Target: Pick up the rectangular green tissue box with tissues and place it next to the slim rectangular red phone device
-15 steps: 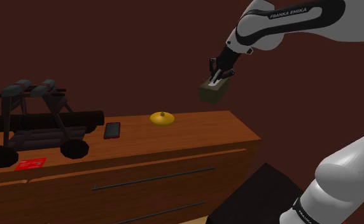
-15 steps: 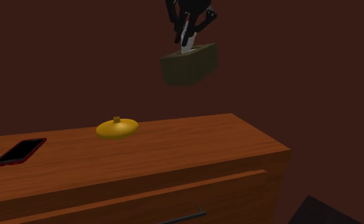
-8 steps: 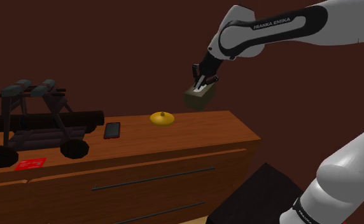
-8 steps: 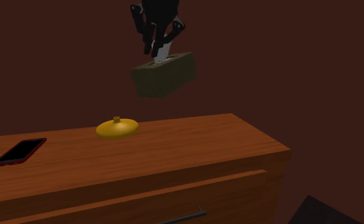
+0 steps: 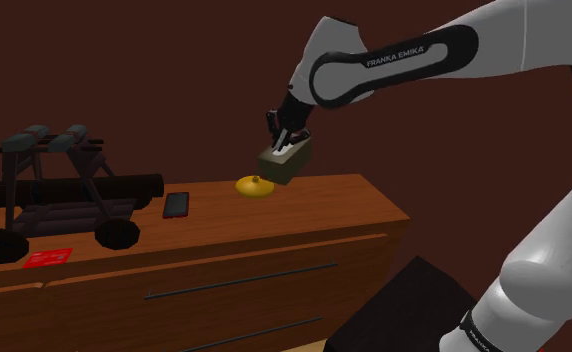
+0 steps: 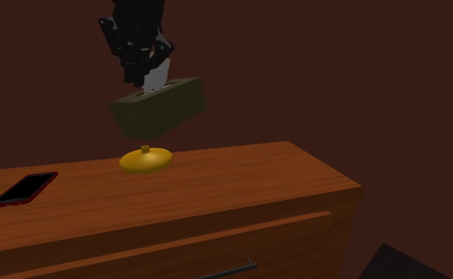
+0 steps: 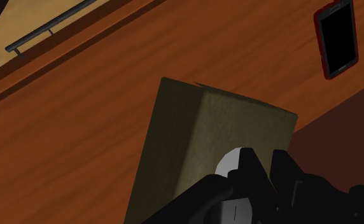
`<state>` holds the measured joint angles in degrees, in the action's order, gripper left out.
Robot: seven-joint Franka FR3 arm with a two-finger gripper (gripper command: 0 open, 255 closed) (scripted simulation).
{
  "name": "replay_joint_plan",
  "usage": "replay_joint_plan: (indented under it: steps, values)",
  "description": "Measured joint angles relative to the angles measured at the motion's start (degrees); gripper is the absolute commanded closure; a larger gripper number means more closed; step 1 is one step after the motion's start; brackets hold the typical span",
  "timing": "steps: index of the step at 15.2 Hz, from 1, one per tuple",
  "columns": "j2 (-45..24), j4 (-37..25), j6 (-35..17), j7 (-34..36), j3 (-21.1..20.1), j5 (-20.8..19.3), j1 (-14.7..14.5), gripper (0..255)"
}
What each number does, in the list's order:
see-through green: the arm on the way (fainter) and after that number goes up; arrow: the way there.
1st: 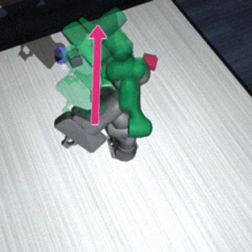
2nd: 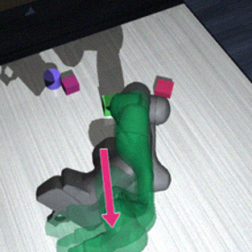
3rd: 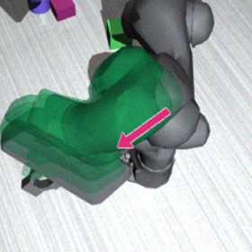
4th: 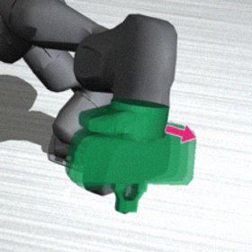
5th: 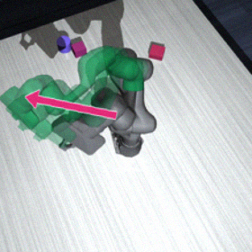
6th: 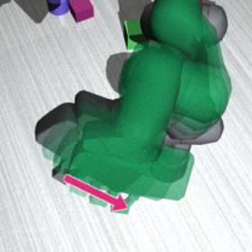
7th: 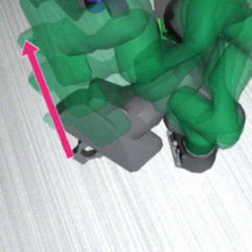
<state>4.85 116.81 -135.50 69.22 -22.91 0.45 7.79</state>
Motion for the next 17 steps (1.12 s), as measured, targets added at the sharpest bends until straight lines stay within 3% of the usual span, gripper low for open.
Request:
replay_joint_plan:
  steps: [8,17]
  values:
    - [-12.38,-9.46,-0.75,15.56,-4.52,-12.38,-5.00,255]
    - [-29.53,-27.35,3.78,29.67,-3.68,-25.43,-16.77,255]
